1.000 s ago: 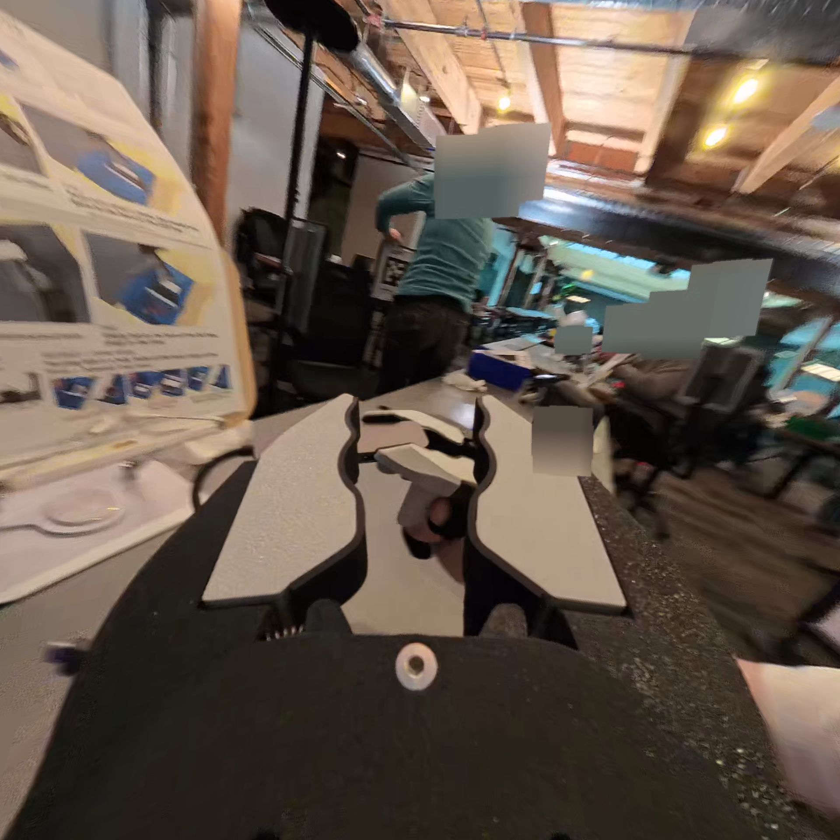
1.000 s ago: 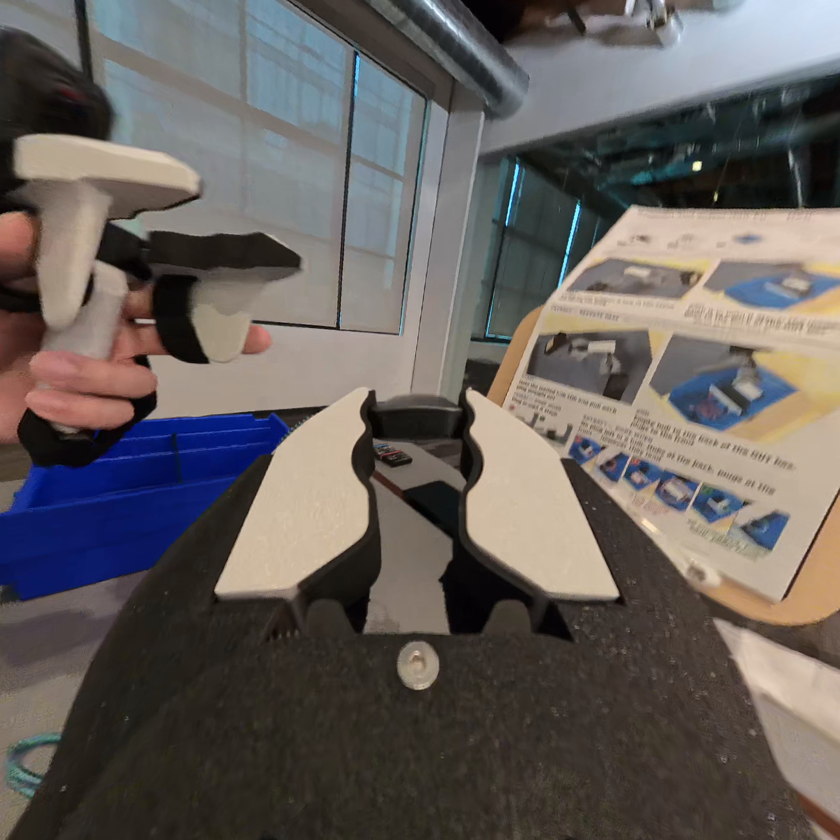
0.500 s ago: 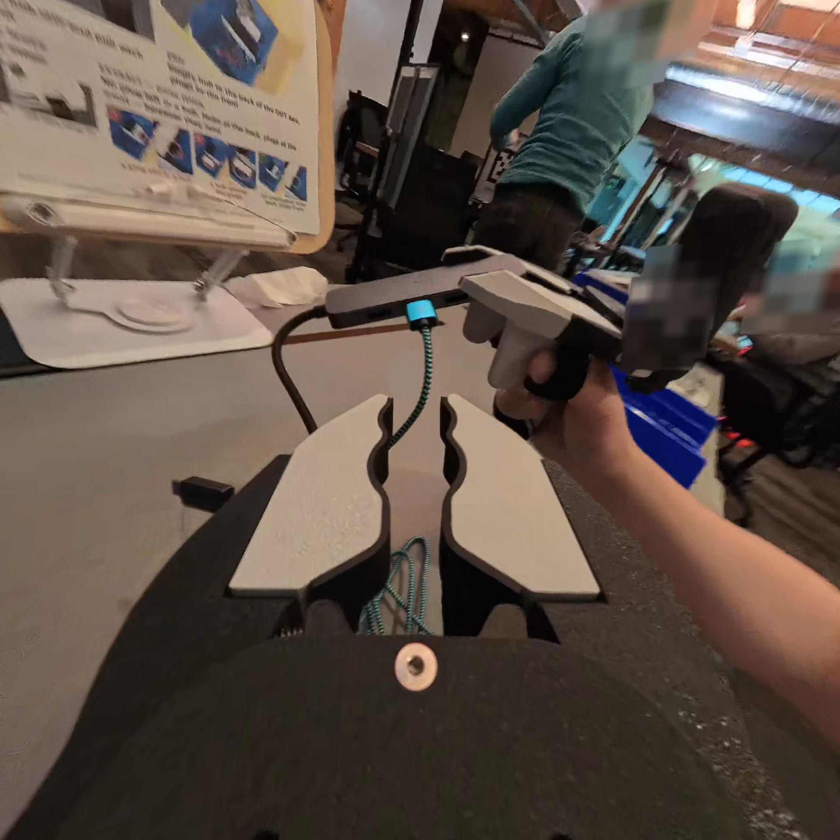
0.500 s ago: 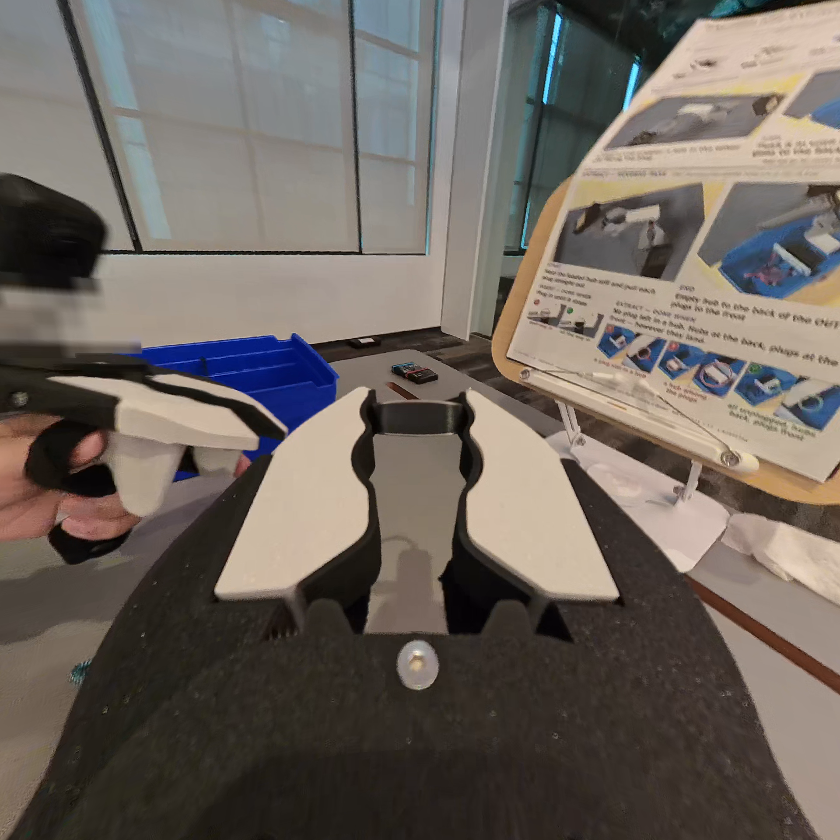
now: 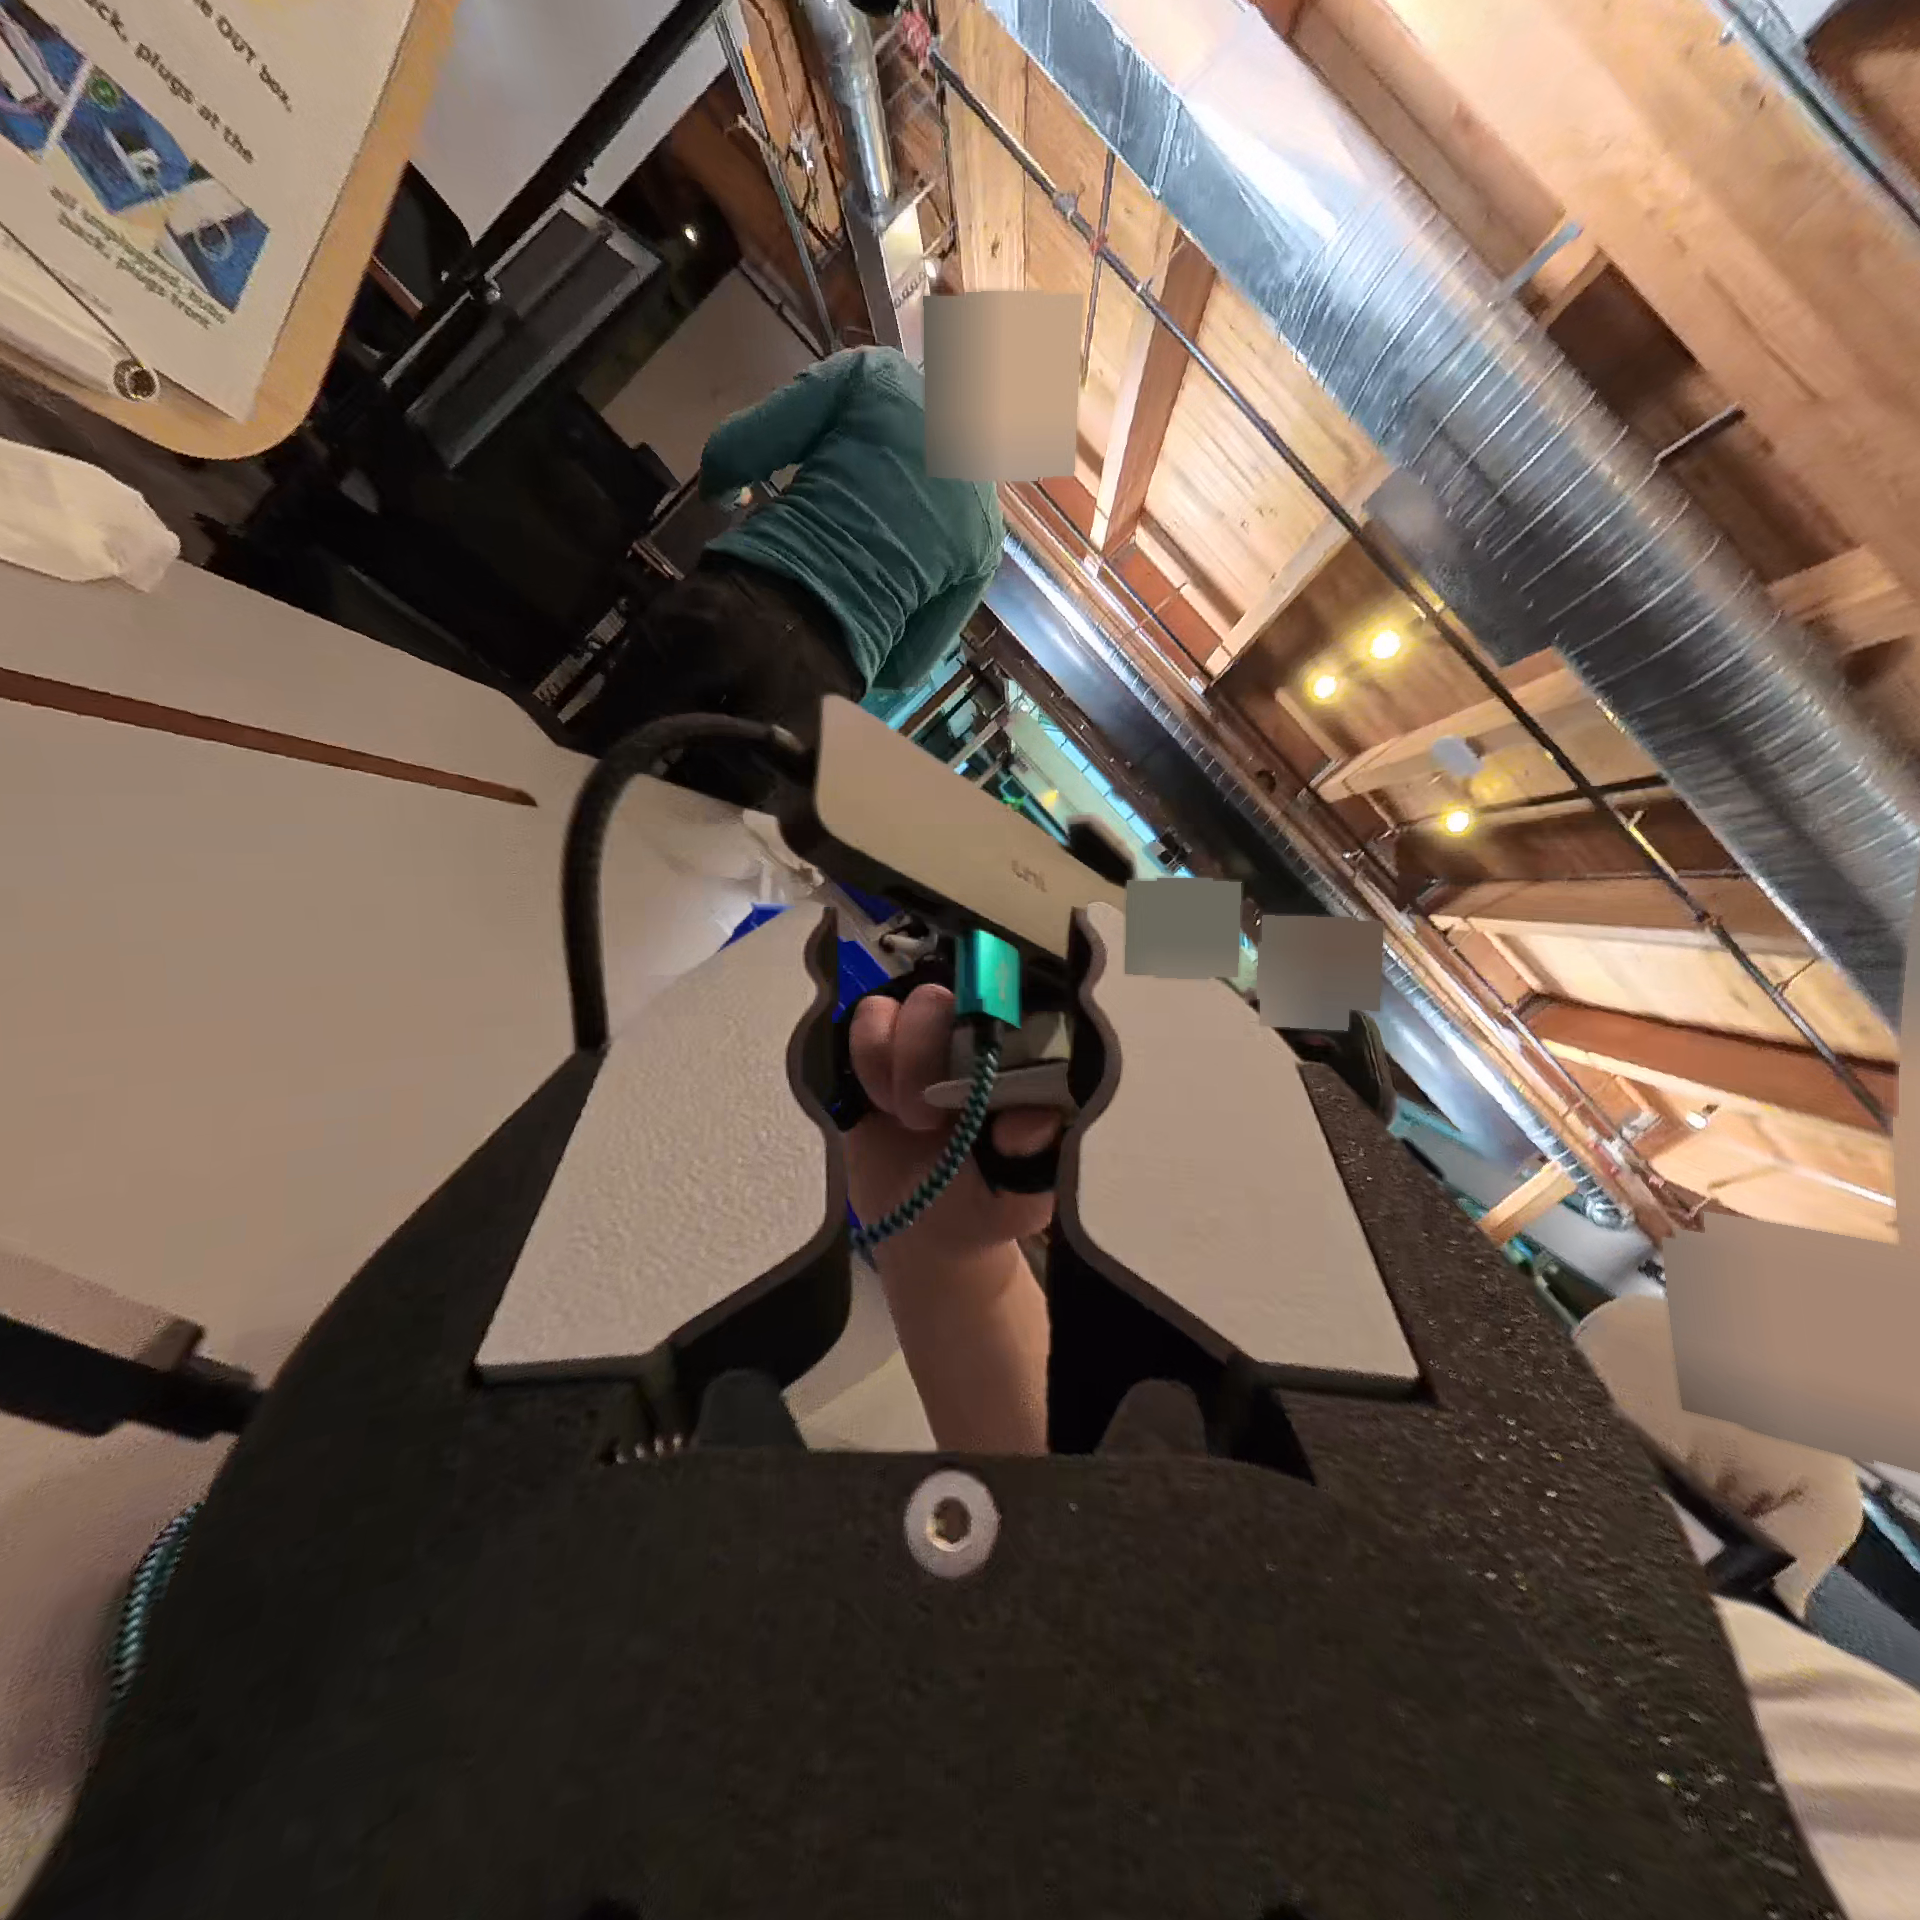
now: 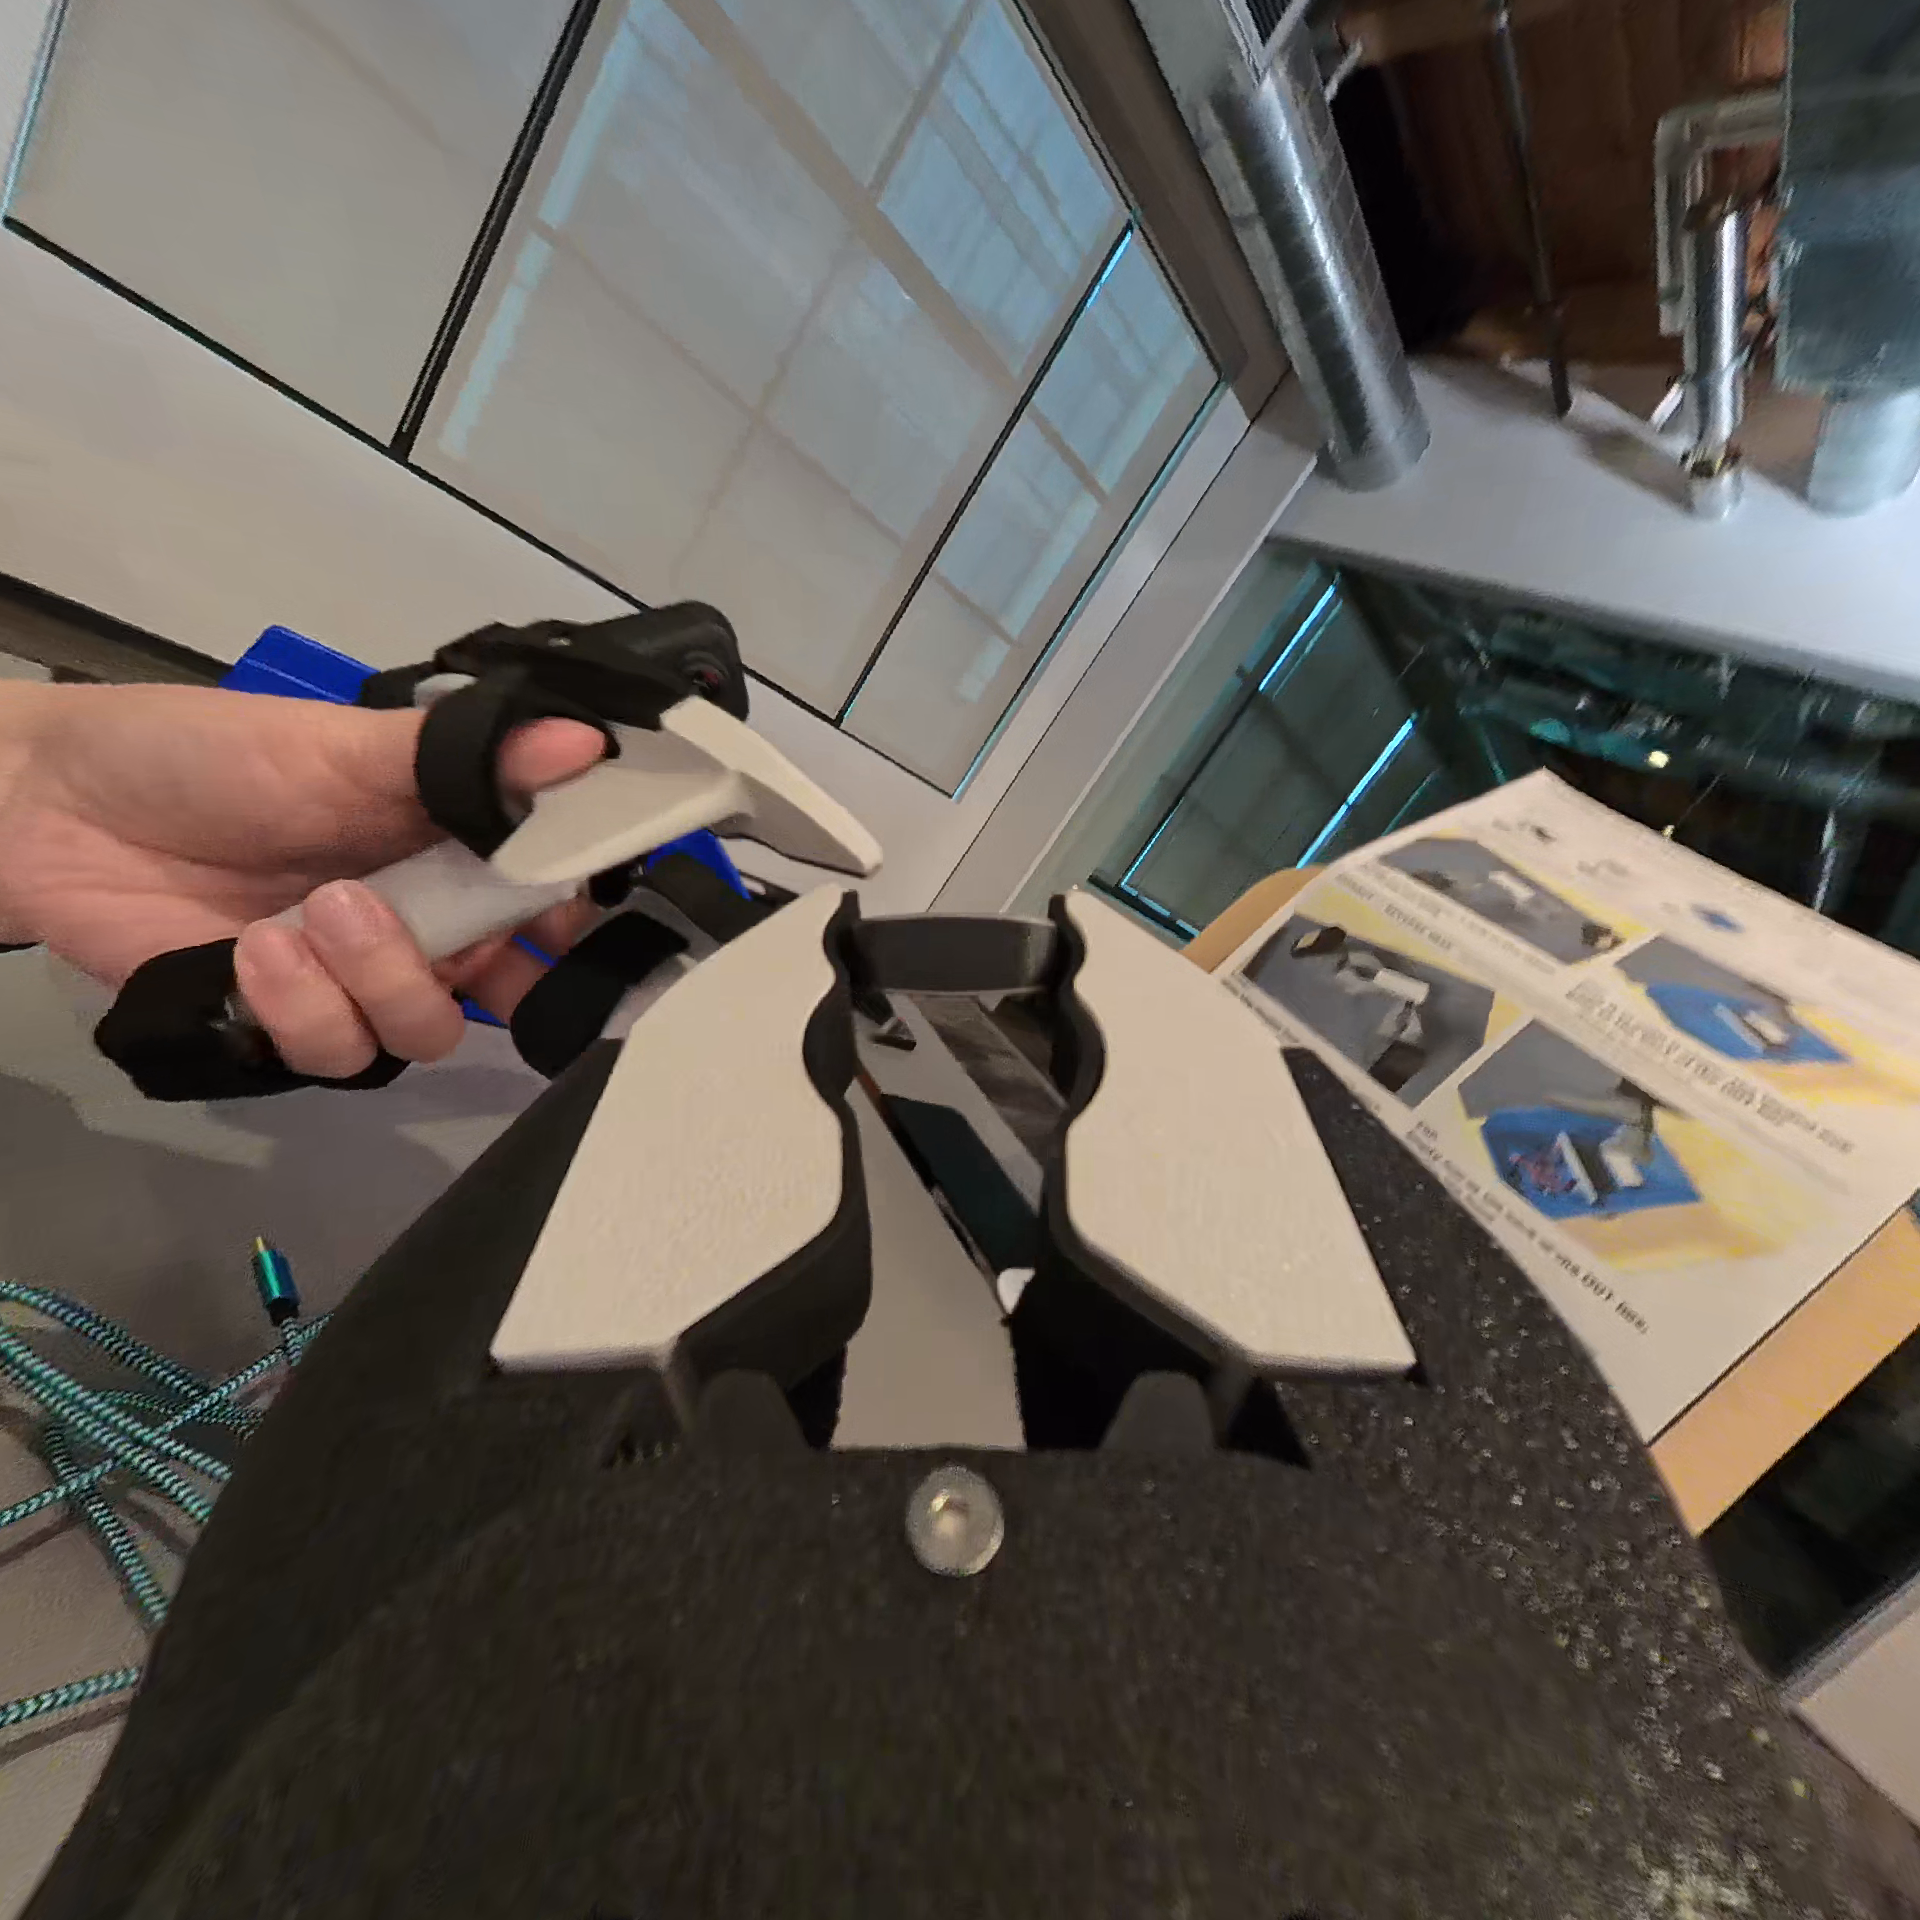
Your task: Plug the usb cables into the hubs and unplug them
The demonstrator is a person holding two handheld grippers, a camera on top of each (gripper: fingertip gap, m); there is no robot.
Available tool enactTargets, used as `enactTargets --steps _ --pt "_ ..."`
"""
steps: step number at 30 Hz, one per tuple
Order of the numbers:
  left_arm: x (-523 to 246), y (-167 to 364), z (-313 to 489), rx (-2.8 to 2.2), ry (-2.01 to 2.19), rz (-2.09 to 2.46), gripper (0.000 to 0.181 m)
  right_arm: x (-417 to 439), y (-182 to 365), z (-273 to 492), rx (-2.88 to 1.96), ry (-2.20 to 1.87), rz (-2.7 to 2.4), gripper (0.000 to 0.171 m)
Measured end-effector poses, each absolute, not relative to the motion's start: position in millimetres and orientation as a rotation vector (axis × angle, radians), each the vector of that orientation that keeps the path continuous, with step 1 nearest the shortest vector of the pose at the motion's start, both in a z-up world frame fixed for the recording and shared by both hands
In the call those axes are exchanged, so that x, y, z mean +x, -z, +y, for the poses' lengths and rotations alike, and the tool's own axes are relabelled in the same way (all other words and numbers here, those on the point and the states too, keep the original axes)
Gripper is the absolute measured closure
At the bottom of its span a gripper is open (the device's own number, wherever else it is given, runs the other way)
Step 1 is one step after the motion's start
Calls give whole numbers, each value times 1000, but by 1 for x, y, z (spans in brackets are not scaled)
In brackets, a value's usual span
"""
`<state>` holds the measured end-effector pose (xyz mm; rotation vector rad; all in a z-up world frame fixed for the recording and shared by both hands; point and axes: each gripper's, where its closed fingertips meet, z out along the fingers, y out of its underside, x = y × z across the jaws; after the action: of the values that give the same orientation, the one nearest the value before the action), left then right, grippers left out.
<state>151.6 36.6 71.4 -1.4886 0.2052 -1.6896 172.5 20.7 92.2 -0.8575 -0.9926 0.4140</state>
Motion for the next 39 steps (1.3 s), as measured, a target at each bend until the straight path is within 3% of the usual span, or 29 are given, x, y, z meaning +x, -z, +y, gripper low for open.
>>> enactTargets --steps 11,13,15,16,22,26,34,39 --pt "137 -72 69 -1494 1618 -7 162 168 -67 48 -1032 -360 -1023 137" --pt "135 -64 76 -1561 1573 -28 170 168 -58 56 -1125 -417 -1014 129" --pt "135 -56 81 -1588 1490 -4 170 165 -50 58 -1183 -499 -1024 148" --pt "136 -56 80 -1572 1556 -31 171 164 -44 61 -1209 -504 -1034 149" --pt "131 -40 85 -1565 1705 -144 171 180 -47 58 -1060 -401 -981 117" --pt "130 -42 82 -1563 1812 -200 171 176 -26 64 -1093 -404 -1059 118" --pt "132 -41 81 -1558 1883 -246 171 165 -30 69 -1096 -464 -1029 136" --pt "131 -41 80 -1555 1893 -244 171 163 -27 70 -1134 -524 -1041 135"
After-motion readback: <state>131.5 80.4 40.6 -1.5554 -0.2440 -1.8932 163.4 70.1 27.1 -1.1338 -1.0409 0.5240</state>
